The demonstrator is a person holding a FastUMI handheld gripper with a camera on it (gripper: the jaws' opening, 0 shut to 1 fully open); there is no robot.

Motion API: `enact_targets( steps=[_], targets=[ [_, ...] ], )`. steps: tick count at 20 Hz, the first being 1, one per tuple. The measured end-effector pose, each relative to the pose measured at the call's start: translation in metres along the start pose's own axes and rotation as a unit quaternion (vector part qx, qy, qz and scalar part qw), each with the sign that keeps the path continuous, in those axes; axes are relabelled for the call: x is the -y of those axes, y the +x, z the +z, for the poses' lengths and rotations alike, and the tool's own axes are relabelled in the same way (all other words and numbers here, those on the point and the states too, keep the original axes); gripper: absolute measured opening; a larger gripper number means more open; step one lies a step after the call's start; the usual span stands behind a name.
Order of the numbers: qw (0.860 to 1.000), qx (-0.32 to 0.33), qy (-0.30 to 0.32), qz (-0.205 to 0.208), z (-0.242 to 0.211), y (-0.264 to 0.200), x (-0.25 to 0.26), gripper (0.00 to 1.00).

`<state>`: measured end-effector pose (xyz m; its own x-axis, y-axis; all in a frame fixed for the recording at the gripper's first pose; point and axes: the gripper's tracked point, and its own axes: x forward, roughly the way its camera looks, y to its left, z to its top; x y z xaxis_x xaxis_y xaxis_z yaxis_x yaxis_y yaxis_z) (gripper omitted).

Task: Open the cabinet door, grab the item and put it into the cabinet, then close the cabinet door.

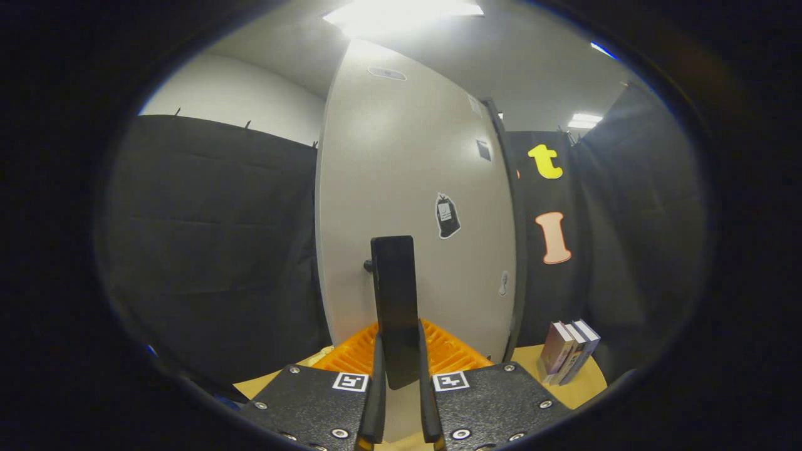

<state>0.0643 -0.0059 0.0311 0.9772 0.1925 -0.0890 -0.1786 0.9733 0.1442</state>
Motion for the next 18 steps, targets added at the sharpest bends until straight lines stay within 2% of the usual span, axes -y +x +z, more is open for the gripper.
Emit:
enact_targets(
  steps=[5, 10, 12, 14, 18],
  targets=[
    [0.999, 0.002, -0.011, -0.044, 0.000, -0.017, 0.025, 0.23],
    [0.991, -0.022, -0.039, -0.126, -0.012, -0.034, 0.062, 0.23],
    [0.985, -0.023, -0.045, -0.163, -0.008, -0.047, 0.081, 0.22],
    [0.979, -0.018, -0.042, -0.200, -0.005, -0.059, 0.102, 0.17],
    [0.962, -0.001, -0.031, -0.271, 0.002, -0.082, 0.132, 0.16]
  ],
)
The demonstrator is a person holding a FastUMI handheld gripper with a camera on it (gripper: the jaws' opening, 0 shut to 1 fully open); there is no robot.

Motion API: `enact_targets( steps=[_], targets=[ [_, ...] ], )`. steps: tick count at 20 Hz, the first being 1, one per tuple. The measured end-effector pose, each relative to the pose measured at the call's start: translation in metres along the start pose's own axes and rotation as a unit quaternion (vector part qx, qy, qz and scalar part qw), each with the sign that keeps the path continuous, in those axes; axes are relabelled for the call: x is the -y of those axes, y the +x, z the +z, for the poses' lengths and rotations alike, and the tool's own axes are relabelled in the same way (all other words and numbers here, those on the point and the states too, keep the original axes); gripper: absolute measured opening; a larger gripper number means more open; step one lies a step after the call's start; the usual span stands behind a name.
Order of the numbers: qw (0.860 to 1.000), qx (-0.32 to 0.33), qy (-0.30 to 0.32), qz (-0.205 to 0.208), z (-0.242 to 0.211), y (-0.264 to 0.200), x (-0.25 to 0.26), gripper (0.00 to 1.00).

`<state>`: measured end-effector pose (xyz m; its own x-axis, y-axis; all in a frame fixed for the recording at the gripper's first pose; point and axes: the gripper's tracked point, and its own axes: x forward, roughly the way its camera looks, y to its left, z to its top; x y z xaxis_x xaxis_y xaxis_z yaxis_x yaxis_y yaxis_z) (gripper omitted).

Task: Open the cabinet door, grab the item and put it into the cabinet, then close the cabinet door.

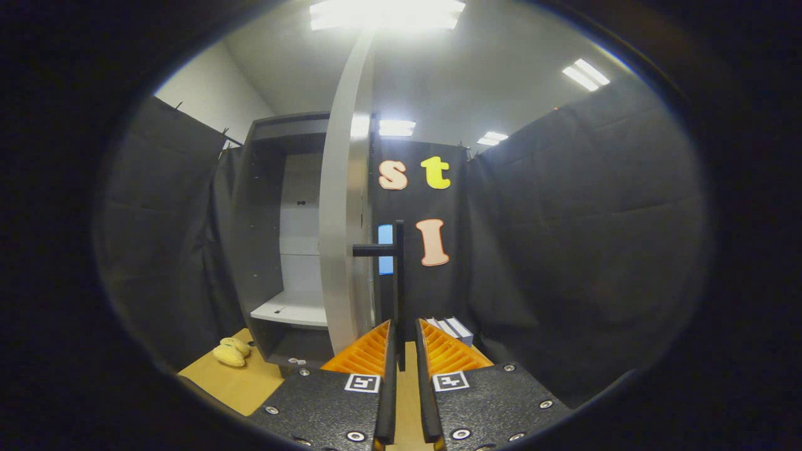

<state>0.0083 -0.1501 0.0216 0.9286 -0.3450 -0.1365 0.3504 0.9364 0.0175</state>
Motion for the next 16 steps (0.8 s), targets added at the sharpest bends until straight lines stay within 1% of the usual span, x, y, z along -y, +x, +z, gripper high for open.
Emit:
enact_targets(
  steps=[2, 3, 4, 7, 9, 10, 11, 12, 13, 14, 16],
  targets=[
    [1.000, 0.011, 0.004, -0.029, 0.005, -0.007, 0.019, 0.16],
    [0.999, 0.021, 0.009, -0.030, 0.010, -0.011, 0.019, 0.16],
    [0.999, 0.030, 0.011, -0.033, 0.015, -0.014, 0.016, 0.19],
    [0.996, 0.045, -0.021, -0.071, 0.019, -0.030, 0.025, 0.23],
    [0.994, 0.058, -0.043, -0.079, 0.026, -0.043, 0.014, 0.31],
    [0.993, 0.066, -0.053, -0.084, 0.030, -0.052, 0.008, 0.41],
    [0.991, 0.072, -0.060, -0.095, 0.033, -0.060, 0.005, 0.48],
    [0.990, 0.081, -0.066, -0.099, 0.035, -0.067, 0.001, 0.63],
    [0.989, 0.090, -0.070, -0.096, 0.040, -0.078, -0.009, 0.71],
    [0.989, 0.099, -0.075, -0.085, 0.042, -0.085, -0.023, 0.85],
    [0.988, 0.112, -0.093, -0.057, 0.040, -0.089, -0.057, 0.91]
  ],
)
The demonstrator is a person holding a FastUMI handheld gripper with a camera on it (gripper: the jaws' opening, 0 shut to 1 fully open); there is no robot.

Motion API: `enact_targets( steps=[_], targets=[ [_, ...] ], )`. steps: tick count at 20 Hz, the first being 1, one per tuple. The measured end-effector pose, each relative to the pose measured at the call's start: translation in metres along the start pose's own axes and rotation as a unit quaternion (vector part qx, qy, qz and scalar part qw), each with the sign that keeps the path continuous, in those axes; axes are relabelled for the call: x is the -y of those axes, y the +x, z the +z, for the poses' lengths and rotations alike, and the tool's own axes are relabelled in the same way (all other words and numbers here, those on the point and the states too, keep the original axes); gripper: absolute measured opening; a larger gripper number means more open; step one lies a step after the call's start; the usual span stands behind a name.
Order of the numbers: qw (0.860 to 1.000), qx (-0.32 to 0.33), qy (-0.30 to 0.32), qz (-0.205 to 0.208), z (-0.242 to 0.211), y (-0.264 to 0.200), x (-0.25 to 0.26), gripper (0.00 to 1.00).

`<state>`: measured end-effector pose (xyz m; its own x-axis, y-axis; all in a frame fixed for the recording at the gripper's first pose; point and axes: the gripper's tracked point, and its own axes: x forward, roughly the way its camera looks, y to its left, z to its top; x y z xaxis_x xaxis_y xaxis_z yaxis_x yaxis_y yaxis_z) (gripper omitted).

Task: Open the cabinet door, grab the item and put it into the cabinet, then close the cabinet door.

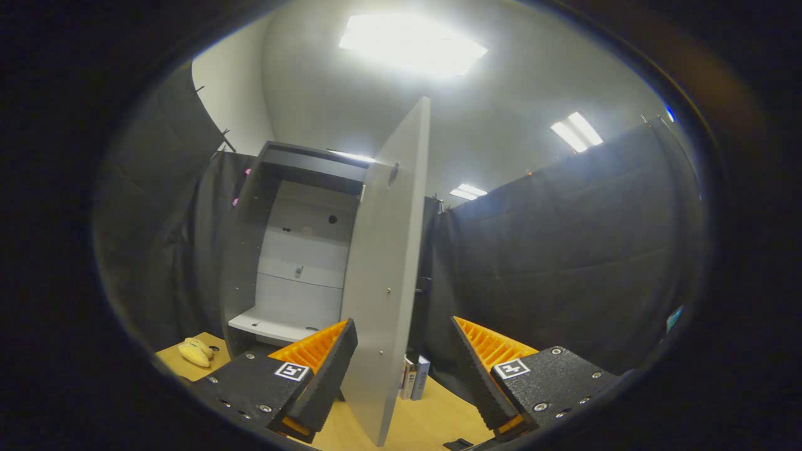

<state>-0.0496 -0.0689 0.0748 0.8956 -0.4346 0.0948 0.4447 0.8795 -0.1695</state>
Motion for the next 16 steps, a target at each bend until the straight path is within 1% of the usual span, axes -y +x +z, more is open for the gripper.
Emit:
enact_targets(
  steps=[3, 6, 8, 11, 16],
  targets=[
    [0.998, -0.003, -0.003, 0.055, -0.009, -0.007, -0.048, 0.91],
    [0.993, -0.017, 0.032, 0.112, -0.029, -0.019, -0.099, 0.92],
    [0.989, -0.019, 0.047, 0.142, -0.046, -0.027, -0.130, 0.93],
    [0.982, -0.028, 0.060, 0.175, -0.082, -0.041, -0.167, 0.93],
    [0.977, -0.045, 0.065, 0.199, -0.141, -0.056, -0.214, 0.94]
  ],
)
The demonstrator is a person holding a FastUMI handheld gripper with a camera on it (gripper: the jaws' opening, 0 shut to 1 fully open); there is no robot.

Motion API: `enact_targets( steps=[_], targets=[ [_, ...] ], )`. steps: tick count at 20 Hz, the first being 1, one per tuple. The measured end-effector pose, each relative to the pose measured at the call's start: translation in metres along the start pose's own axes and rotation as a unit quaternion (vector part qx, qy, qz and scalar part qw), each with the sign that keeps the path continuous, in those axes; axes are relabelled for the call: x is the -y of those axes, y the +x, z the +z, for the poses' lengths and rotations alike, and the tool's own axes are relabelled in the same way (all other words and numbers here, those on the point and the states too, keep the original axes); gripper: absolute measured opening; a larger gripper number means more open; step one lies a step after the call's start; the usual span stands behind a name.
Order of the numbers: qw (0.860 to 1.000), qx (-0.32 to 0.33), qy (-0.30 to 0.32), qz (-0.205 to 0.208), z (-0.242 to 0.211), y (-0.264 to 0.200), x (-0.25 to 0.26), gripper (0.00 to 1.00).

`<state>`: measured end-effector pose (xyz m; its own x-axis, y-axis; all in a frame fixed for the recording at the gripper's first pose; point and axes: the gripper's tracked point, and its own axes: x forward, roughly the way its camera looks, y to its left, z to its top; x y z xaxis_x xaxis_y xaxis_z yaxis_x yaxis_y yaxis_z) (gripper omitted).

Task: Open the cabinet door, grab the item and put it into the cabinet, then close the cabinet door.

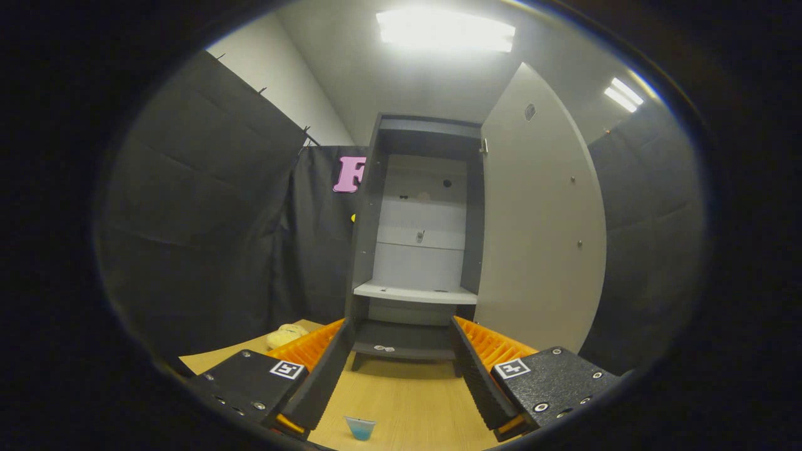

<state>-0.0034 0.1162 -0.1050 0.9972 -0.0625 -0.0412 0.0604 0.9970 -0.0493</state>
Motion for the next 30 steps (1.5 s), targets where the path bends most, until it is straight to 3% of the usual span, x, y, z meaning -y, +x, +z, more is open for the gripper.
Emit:
enact_targets(
  steps=[9, 17, 27, 30],
  targets=[
    [0.993, -0.118, 0.000, 0.028, -0.133, 0.020, -0.047, 0.94],
    [0.974, -0.227, 0.012, 0.023, -0.236, 0.021, -0.063, 0.93],
    [0.959, -0.281, 0.011, 0.012, -0.289, 0.012, -0.060, 0.69],
    [0.958, -0.286, 0.016, 0.002, -0.289, 0.012, -0.057, 0.54]
  ],
)
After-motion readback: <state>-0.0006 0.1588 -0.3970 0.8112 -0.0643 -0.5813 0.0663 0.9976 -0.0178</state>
